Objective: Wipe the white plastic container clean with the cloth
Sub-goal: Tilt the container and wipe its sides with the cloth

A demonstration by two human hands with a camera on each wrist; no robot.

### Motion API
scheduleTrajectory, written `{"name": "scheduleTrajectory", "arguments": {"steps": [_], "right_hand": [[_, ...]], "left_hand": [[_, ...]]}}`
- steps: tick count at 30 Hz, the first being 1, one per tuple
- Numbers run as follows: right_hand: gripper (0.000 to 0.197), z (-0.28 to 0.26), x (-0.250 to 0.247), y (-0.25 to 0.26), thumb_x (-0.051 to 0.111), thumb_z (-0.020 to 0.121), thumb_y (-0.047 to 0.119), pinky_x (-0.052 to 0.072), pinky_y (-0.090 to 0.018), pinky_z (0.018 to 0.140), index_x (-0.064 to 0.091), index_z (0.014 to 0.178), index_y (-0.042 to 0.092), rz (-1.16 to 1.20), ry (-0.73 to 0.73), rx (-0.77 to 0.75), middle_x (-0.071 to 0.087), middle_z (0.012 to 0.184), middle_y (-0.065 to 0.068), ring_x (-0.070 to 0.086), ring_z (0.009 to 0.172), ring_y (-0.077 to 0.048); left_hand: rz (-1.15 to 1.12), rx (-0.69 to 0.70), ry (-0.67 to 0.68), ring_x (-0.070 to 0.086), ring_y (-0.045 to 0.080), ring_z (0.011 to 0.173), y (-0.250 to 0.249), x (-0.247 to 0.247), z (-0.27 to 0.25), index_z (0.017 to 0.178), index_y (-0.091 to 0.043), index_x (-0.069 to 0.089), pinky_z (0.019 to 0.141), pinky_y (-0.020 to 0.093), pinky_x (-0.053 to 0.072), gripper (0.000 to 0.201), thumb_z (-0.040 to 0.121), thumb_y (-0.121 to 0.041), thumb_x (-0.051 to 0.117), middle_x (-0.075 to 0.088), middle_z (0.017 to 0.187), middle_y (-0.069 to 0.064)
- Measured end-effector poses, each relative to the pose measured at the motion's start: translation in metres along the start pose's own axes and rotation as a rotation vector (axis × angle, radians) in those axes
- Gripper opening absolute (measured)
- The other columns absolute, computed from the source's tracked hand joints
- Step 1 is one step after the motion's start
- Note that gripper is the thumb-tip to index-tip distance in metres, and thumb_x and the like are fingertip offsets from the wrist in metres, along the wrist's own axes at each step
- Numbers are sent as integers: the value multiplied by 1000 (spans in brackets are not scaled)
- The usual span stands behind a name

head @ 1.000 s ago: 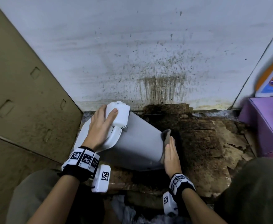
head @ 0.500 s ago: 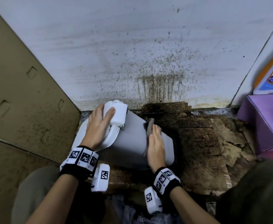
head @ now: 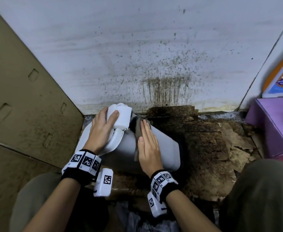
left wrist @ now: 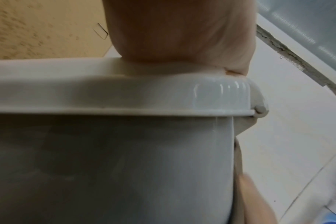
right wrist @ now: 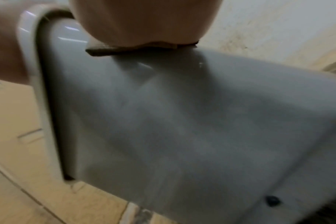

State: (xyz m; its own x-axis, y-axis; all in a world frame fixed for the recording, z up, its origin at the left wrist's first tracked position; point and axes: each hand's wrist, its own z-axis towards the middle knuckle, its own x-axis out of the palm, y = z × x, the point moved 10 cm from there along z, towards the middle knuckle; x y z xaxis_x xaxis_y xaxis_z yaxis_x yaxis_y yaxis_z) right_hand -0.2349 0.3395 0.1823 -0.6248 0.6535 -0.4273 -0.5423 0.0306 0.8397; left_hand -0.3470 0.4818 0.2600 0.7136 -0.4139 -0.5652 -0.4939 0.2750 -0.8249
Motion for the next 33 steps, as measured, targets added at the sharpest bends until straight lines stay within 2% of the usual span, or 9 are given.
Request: {"name": "scheduleTrajectory", "arguments": {"steps": [4, 7, 11, 15, 18, 21, 24, 28, 33], "right_hand": [[52, -16, -11, -51, 22, 107, 29, 17, -30, 124, 25, 158, 18, 13, -55, 61, 22, 165, 6, 17, 153, -8], [50, -35, -19, -102, 23, 107, 31, 13, -27, 125, 24, 157, 26, 62, -85, 256, 21, 165, 10, 16, 152, -2], [47, -56, -25, -139, 26, 110, 27, 5, -6, 117, 24, 157, 27, 110, -111, 458, 20, 164, 13, 15, 150, 2], [51, -50, -22, -136, 25, 108, 28, 5, -17, 122, 26, 157, 16, 89, -153, 493, 22, 164, 7, 16, 153, -7], [55, -37, -16, -115, 24, 105, 32, 7, -25, 125, 26, 157, 17, 76, -149, 452, 21, 165, 4, 14, 153, -8], [59, -20, -11, -82, 22, 101, 37, 8, -29, 126, 26, 157, 19, 92, -141, 384, 20, 165, 6, 13, 153, -7], [60, 0, -1, -40, 20, 101, 42, 6, -26, 125, 24, 157, 22, 131, -81, 284, 16, 166, 10, 8, 153, -2], [55, 23, 14, 8, 20, 105, 39, 2, -23, 124, 18, 158, 24, 189, 29, 176, 12, 166, 10, 3, 153, -1], [59, 25, 14, 19, 16, 104, 42, 6, -27, 125, 15, 159, 20, 38, 32, 74, 14, 168, 3, 5, 153, -2]], "left_hand": [[3, 0, 3, 27, -1, 125, 1, -1, -1, 147, -29, 41, 107, 29, 21, 91, 73, -83, 35, 38, 134, -16], [2, 1, -2, 28, 1, 126, 1, -1, -1, 146, -30, 42, 111, 32, 22, 90, 74, -83, 36, 38, 134, -17], [1, 6, -4, 28, 0, 127, 1, 0, -1, 147, -28, 42, 113, 33, 21, 91, 74, -83, 36, 37, 133, -18], [10, 4, 4, 26, 0, 127, 1, 0, -1, 147, -30, 41, 111, 32, 21, 91, 74, -84, 34, 37, 133, -18], [11, -11, 13, 27, 1, 126, 3, -2, 1, 146, -33, 41, 110, 33, 22, 89, 73, -84, 32, 39, 133, -16], [30, 10, 13, 26, 2, 126, 0, 0, 1, 146, -32, 41, 111, 33, 22, 89, 74, -84, 31, 38, 134, -17], [21, 14, 11, 26, 1, 128, 0, 1, 1, 147, -30, 40, 110, 31, 20, 91, 74, -84, 32, 37, 136, -17], [33, 13, 6, 28, 10, 139, 4, 0, 0, 147, -31, 39, 118, 39, 21, 87, 76, -83, 33, 41, 147, -9], [31, 21, 15, 28, 8, 137, 2, 1, -1, 146, -32, 40, 115, 37, 22, 85, 77, -82, 32, 38, 136, -16]]}}
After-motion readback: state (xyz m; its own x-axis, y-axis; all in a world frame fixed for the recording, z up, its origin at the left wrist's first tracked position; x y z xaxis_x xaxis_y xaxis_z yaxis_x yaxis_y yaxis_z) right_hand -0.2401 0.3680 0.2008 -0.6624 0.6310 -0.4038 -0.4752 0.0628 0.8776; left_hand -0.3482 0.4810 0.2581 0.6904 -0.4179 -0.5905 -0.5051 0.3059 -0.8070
